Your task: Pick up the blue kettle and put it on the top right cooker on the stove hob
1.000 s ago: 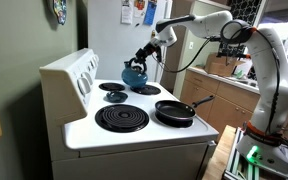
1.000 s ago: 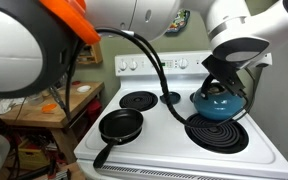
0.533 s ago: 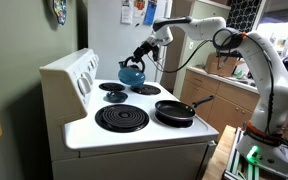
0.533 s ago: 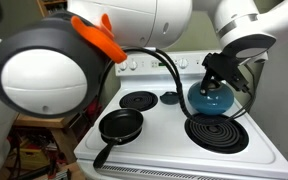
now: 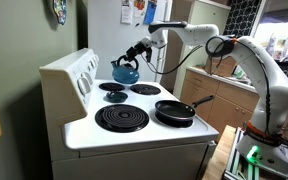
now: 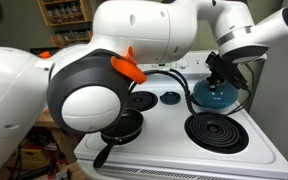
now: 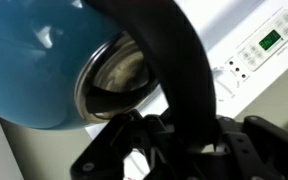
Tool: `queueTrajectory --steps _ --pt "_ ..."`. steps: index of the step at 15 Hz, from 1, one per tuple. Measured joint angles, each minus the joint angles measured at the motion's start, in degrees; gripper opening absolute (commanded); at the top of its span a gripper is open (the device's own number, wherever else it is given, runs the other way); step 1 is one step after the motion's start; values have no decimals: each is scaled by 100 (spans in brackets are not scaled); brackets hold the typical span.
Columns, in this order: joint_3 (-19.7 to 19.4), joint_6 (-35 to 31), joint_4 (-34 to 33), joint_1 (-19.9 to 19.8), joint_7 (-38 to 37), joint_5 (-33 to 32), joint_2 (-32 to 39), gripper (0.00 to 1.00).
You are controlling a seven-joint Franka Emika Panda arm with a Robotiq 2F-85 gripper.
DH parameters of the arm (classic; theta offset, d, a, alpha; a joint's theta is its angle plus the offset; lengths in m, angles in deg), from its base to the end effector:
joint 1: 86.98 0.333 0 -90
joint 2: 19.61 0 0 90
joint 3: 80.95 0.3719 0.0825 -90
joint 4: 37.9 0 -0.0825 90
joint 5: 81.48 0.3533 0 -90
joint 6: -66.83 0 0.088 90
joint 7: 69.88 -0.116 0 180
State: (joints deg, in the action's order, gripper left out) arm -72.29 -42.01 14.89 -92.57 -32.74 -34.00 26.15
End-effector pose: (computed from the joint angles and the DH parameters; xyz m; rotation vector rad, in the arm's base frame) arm 0.7956 0.0488 0.5002 -2.2168 -0.4905 -0.5429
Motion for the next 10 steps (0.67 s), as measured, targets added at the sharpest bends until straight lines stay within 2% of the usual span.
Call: queueTrajectory --steps 1,7,8,10 --pt "40 -146 -56 20 -1 85 70 10" --pt "25 -181 -11 44 5 36 189 10" --pt "25 -181 -12 44 5 36 189 2" --pt "23 -180 -5 43 5 30 199 2"
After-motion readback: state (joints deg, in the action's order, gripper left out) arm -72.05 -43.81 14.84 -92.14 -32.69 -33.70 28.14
